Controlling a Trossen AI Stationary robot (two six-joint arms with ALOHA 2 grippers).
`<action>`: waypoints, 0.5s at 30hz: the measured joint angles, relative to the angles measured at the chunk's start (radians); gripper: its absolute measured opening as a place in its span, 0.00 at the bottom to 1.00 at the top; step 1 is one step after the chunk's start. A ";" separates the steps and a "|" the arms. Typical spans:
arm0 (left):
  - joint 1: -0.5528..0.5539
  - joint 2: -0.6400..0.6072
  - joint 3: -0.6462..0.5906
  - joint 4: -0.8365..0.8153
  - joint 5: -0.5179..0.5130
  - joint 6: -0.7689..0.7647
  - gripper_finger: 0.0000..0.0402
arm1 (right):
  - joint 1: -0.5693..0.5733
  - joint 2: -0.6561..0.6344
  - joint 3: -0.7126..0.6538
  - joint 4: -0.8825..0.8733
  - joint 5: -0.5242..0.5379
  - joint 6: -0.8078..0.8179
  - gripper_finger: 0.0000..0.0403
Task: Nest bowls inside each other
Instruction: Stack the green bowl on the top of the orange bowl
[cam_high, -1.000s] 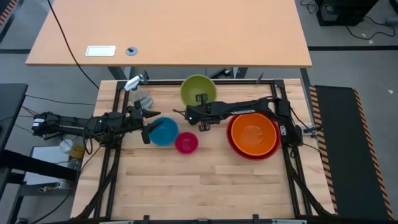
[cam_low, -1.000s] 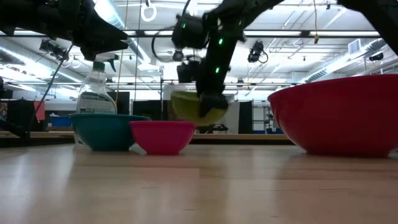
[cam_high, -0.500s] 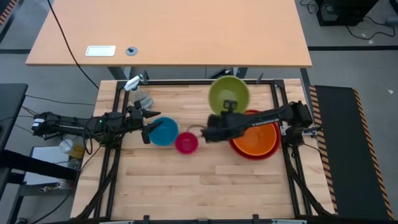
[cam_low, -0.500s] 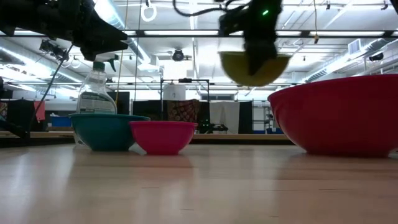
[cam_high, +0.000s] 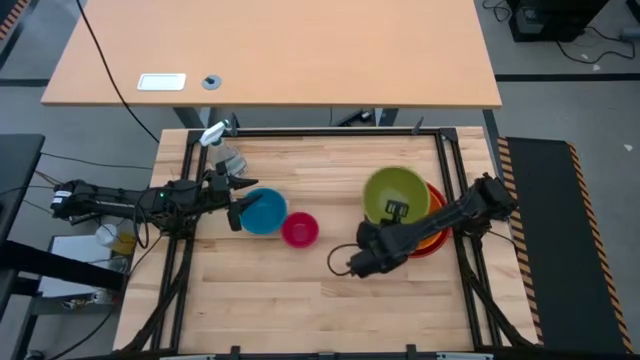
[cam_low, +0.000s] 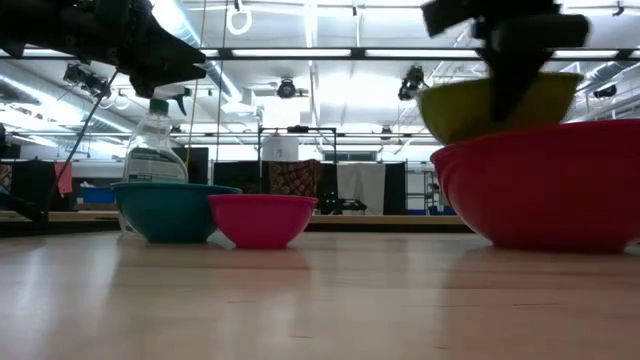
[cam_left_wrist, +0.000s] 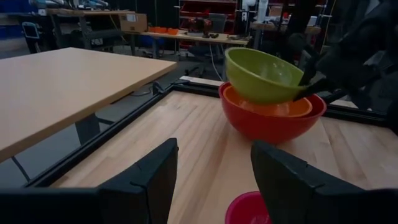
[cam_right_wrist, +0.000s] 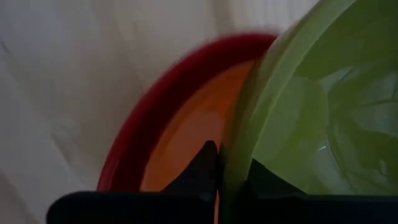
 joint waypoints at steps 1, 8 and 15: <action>0.000 0.000 0.000 -0.001 0.000 0.000 0.52 | 0.008 -0.005 -0.020 0.000 -0.017 0.020 0.07; 0.000 0.000 0.000 0.001 0.000 -0.008 0.52 | 0.044 -0.085 -0.184 0.054 -0.037 0.146 0.07; 0.000 0.000 0.000 0.001 0.000 -0.007 0.52 | 0.021 -0.209 -0.379 0.329 -0.137 0.109 0.07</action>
